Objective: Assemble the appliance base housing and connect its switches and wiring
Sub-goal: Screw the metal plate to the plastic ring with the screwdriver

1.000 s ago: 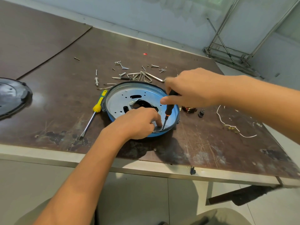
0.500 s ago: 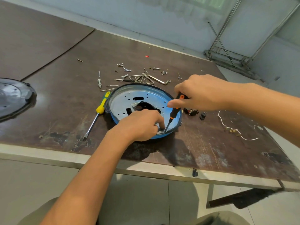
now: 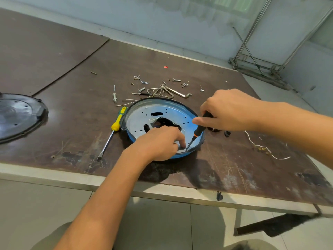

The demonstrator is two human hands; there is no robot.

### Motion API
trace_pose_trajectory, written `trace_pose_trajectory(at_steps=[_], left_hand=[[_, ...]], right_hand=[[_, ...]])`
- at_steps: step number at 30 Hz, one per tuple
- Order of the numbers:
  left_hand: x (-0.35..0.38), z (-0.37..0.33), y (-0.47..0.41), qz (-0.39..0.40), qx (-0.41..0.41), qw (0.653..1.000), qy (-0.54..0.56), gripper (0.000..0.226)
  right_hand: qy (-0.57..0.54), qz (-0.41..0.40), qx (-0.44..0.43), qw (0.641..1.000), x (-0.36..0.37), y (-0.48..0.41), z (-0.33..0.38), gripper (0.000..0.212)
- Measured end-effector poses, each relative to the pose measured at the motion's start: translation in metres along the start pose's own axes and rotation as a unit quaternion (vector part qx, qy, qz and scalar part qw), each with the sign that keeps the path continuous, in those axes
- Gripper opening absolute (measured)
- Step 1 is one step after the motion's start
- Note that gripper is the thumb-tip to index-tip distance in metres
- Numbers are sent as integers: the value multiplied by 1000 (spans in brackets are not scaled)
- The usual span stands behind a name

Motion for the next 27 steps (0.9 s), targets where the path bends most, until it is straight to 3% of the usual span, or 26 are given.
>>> trace_pose_trajectory(at_steps=[5,13,16,18,20,22,25,27], left_hand=[[0,0,0,-4,6,1000,-1,38],[0,-1,0,6,7,1000,-4,40],[-1,0,-1,6,8,1000,-9,39],[-1,1,-2,4,8,1000,-5,38],[0,2,-3,5,8,1000,-2,37],[1,2,-2,7,7,1000,-3,36],[0,1,-2,6,8,1000,-4,38],[0,0,-3,4,9,1000,-4,39]], right_hand=[[-98,81,-46,991,2,9,-11,28],[-102,59,-116,986,-3,2,-1,18],[-59,11,-134,989,-5,2,1,15],[-64,-27,-126,990,-5,1,3,21],[-45,-44,-88,994,-2,-1,7,49],[-32,-29,-44,998,-1,-2,6,55],[-85,55,-44,994,-2,3,1,32],[-98,99,-65,988,-6,5,-1,32]])
Point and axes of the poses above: each hand's wrist, its own y-axis away from the middle knuckle, its own x-axis out of the palm, z = x × y, the point moved 2 cm from there along -y, towards the middle knuckle, and after that the axes turned 4 degrees about x, right-handed, at the moved point
